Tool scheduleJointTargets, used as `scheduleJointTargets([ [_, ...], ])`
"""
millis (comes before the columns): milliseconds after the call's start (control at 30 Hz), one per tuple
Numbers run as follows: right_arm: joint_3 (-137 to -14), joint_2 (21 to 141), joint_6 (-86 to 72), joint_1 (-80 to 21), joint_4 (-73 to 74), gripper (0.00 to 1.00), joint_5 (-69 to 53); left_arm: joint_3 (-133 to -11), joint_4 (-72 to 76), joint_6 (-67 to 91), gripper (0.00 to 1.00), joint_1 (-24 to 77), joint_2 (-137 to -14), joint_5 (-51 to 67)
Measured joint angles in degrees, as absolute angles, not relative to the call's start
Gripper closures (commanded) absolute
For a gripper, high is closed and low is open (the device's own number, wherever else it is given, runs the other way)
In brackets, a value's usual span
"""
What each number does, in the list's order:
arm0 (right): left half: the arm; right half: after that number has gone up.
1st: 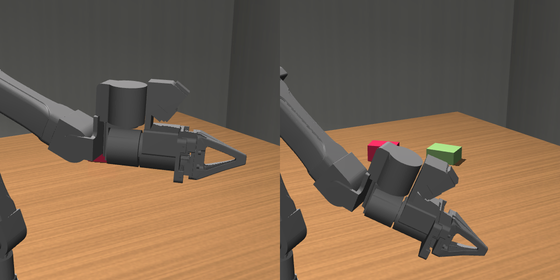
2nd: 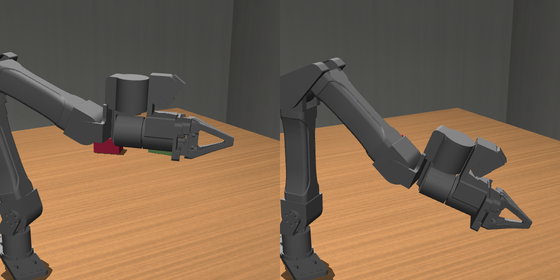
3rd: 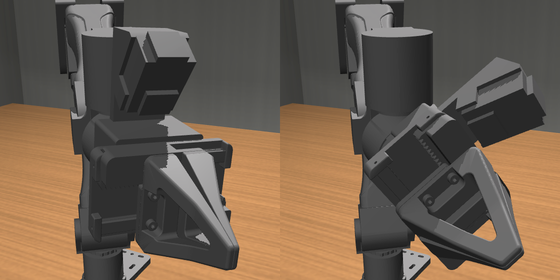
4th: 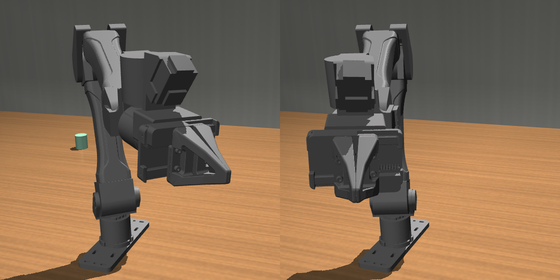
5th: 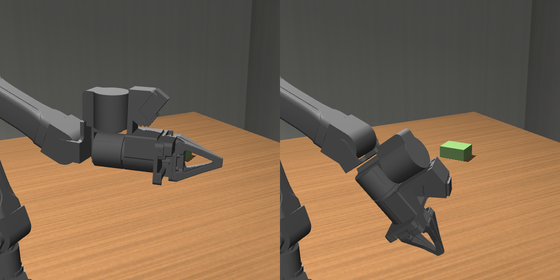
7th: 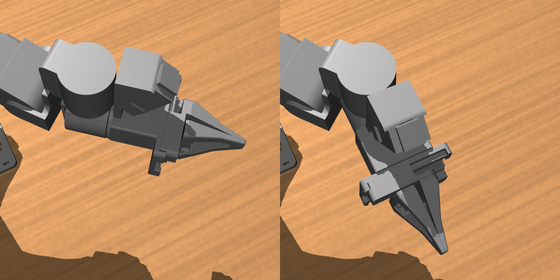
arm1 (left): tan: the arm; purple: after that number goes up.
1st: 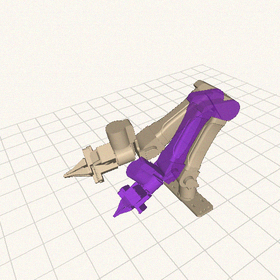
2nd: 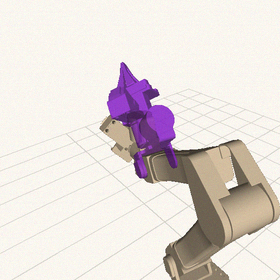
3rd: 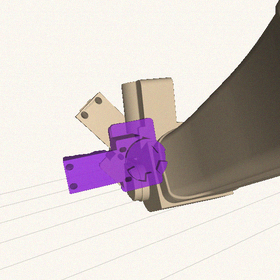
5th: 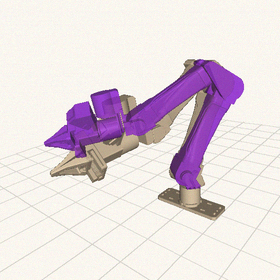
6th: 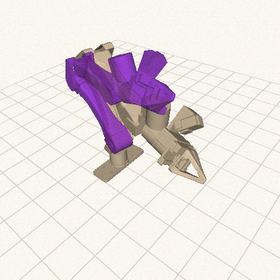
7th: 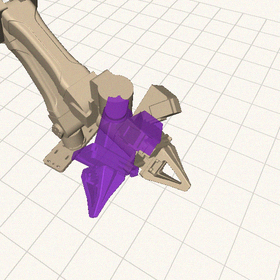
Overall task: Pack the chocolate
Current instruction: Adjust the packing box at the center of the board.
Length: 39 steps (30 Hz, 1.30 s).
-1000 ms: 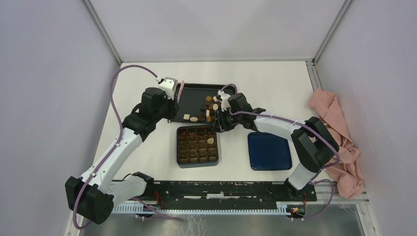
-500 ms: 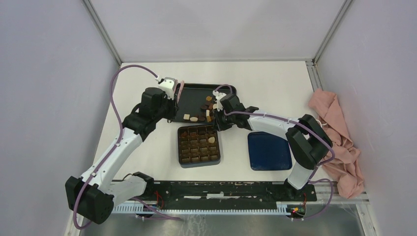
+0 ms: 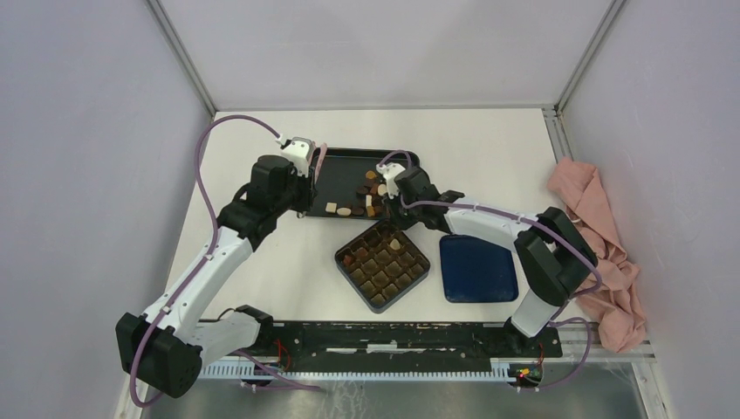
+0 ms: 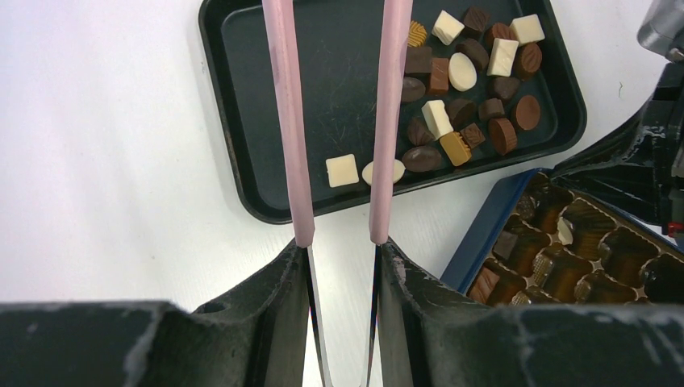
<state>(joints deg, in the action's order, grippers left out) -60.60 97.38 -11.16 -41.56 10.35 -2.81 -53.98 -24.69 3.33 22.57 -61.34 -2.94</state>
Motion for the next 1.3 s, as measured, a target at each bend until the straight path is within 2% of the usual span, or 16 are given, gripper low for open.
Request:
scheduleJointTargets([
  [433, -57.47, 90.63, -9.21, -41.36, 9.96, 0.98, 1.13, -53.98, -24.67, 3.33, 0.62, 22.46, -62.0, -2.9],
  [667, -56.49, 89.27, -11.0, -41.06, 9.13, 0.95, 1.56, -53.98, -24.67, 3.31, 0.62, 22.22, -62.46, -2.85],
  [867, -50.74, 89.08, -13.28, -40.34, 6.94, 0.91, 0.91, -53.98, -24.67, 3.31, 0.62, 22.2, -63.33, -2.46],
  [967, -49.65, 88.51, -14.39, -39.35, 5.89, 0.84, 0.23, -53.98, -24.67, 3.31, 0.62, 22.2, -63.46, -2.37],
  [1100, -48.51, 88.07, -15.81, -37.89, 4.69, 0.58, -0.21, -53.98, -24.64, 3.31, 0.62, 22.2, -63.79, -1.54],
  [1167, -47.97, 87.88, -16.12, -37.19, 4.38, 0.49, -1.08, -53.98, -24.64, 3.29, 0.62, 22.2, -64.29, -0.93],
  [1300, -47.64, 86.89, -14.72, -35.59, 4.27, 0.46, -4.47, -53.98, -24.64, 3.29, 0.62, 21.98, -65.67, 2.7],
])
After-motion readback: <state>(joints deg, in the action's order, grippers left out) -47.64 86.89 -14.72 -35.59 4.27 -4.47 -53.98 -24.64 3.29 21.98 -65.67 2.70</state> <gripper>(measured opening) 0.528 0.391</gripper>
